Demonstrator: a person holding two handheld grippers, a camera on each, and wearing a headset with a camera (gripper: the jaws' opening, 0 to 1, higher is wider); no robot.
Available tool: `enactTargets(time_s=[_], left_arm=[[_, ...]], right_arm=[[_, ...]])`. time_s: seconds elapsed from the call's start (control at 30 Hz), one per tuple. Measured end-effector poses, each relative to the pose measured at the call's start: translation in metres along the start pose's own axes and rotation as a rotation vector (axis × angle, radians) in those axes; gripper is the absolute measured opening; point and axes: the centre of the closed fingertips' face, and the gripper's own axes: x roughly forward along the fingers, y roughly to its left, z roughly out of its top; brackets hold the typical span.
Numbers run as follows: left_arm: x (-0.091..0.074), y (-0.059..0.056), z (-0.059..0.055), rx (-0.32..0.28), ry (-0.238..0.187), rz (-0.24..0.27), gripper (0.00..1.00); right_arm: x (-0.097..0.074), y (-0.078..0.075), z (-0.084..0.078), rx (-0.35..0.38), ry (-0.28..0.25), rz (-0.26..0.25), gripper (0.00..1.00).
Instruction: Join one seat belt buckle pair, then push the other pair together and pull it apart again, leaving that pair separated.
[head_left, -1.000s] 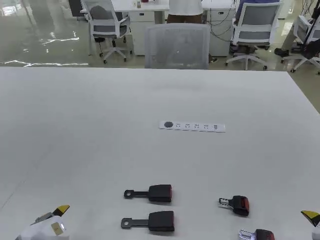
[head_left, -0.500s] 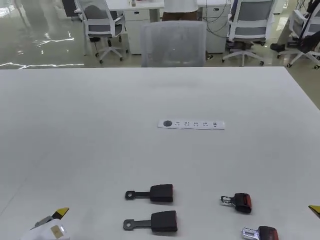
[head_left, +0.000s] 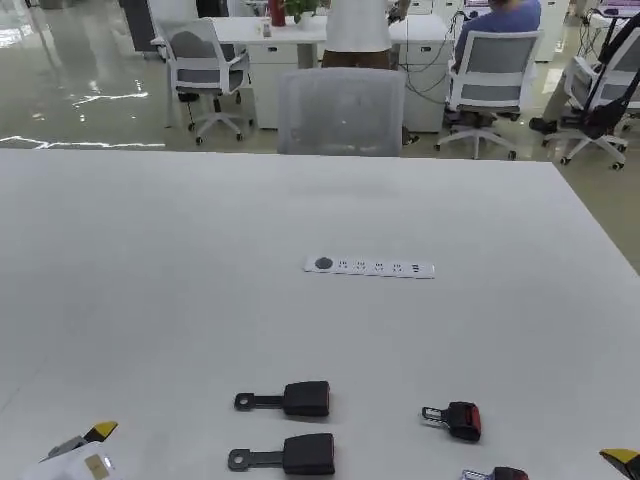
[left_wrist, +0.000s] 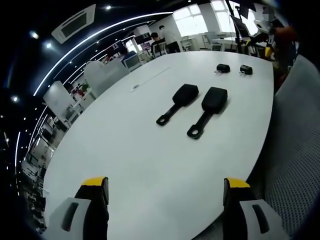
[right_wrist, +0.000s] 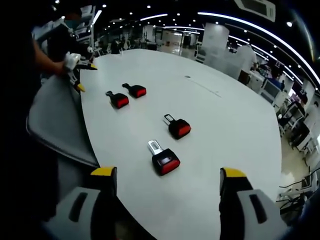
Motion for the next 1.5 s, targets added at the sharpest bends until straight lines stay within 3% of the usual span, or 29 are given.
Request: enactTargets(time_s=[0.17,0.27,0.33,0.5,0.63,0.87,1.07,1.5], left_arm=[[0.001,-0.005,0.000,0.017,0.008,-0.013,0.97],[0.004,-0.014,0.001,0.071,0.019,-0.050,0.97],[0.005,-0.015,-0.001,0.092,0.026,-0.051,0.97],[0.004,-0.007,-0.001,0.040,0.015,-0.032,0.97],[0.001,-0.008,0.003,0.063,0.007,-0.028,0.96],[0.001,-0.003,-0.002,0.055,0.028,-0.019,0.95],[-0.002,-0.006,0.003,0.068,0.017,-0.022,0.93],[-0.001,-0.011,0.003,0.068,0.020,-0.060,0.88]], right_arm=[[-0.004,0.010,-0.002,-0.011,-0.024,0.060,0.83],[-0.001,0.007,-0.011,-0.014,0.005,0.053,0.85],[0.000,0.006,-0.011,-0.025,0.007,0.054,0.87],[0.004,0.001,-0.011,-0.046,0.026,0.051,0.89],[0.006,-0.008,-0.006,-0.019,0.017,0.036,0.87],[0.016,-0.010,0.003,-0.010,0.009,0.050,0.81],[0.024,0.001,0.010,-0.018,-0.004,0.073,0.78],[0.037,-0.005,0.009,-0.044,0.027,0.080,0.71]])
